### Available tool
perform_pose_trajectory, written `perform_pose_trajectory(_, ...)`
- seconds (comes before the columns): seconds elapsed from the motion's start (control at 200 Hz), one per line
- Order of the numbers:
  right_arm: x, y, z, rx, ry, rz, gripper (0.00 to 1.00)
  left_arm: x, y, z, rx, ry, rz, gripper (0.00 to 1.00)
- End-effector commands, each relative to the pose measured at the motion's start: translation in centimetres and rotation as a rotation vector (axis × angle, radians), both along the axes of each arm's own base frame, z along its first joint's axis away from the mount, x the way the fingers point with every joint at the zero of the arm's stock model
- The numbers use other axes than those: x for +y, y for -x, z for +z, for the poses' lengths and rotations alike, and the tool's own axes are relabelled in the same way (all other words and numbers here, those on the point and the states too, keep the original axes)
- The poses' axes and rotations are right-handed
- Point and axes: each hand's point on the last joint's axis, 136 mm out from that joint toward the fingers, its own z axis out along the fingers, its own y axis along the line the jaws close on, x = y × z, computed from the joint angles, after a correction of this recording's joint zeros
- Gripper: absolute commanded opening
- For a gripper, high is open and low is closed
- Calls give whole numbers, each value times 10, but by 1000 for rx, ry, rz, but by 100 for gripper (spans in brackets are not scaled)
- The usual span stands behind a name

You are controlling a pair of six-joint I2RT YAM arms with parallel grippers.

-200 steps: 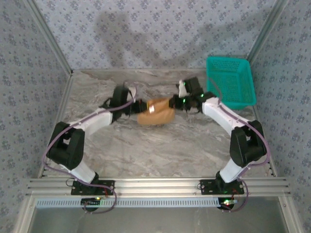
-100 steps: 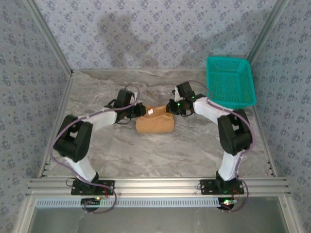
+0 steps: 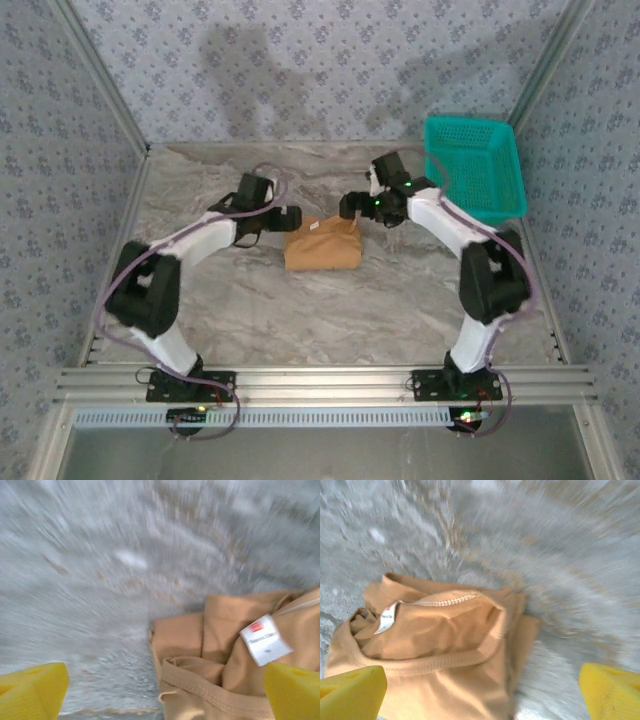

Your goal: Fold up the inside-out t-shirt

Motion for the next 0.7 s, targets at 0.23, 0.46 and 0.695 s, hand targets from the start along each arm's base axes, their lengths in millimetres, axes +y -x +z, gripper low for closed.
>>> perform_pose_trajectory(0.23,-159,32,29,-351,493,-314,100,106,29,40,-426,-340,66,100)
perform_pose_trajectory(0.46,-181,54,-12,-578,548,-255,100,150,49,12,-517,-345,133,100)
perform_pose_trajectory(0.695,-204,35,-40,-635,508,-327,100,185,45,-13,-539,-264,273,100)
